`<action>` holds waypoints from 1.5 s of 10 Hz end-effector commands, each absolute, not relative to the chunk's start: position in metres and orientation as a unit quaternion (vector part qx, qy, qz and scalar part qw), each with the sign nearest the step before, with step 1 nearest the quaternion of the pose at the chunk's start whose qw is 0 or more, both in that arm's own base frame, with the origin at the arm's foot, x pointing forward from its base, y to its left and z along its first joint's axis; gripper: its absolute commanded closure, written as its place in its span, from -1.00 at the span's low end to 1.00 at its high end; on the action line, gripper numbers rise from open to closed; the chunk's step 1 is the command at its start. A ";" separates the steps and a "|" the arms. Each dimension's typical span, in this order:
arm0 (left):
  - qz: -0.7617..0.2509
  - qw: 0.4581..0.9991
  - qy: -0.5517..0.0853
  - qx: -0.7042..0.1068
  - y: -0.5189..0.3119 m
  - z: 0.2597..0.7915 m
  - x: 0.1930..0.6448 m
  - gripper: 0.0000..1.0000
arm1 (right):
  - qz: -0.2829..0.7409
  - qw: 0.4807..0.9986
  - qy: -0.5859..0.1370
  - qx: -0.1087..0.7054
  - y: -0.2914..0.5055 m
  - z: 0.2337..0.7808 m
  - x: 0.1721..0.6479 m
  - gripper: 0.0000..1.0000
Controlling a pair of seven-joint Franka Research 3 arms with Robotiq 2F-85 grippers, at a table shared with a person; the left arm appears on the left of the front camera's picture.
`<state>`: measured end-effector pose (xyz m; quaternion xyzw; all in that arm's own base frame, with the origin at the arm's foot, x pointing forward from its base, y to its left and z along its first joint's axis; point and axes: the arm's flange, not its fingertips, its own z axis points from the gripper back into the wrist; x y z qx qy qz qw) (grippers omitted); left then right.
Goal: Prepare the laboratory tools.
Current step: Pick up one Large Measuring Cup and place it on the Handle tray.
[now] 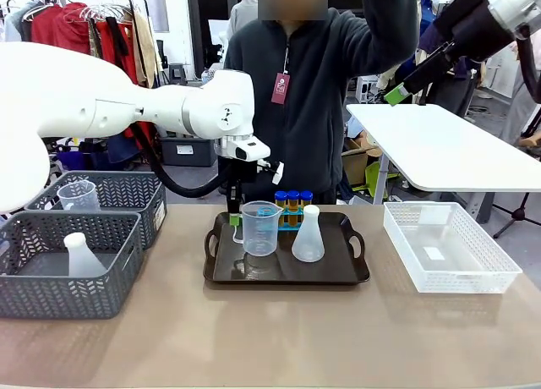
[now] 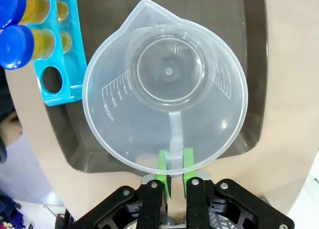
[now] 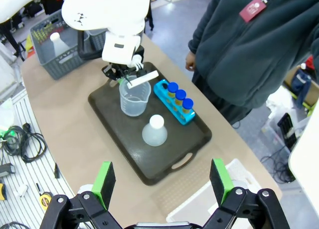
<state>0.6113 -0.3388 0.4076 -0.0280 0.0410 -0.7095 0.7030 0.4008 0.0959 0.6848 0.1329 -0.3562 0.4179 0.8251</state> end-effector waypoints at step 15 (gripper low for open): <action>-0.715 0.698 0.040 -0.019 -0.339 0.422 0.598 -1.00 | 0.418 0.825 -0.357 0.133 0.095 0.686 0.400 -1.00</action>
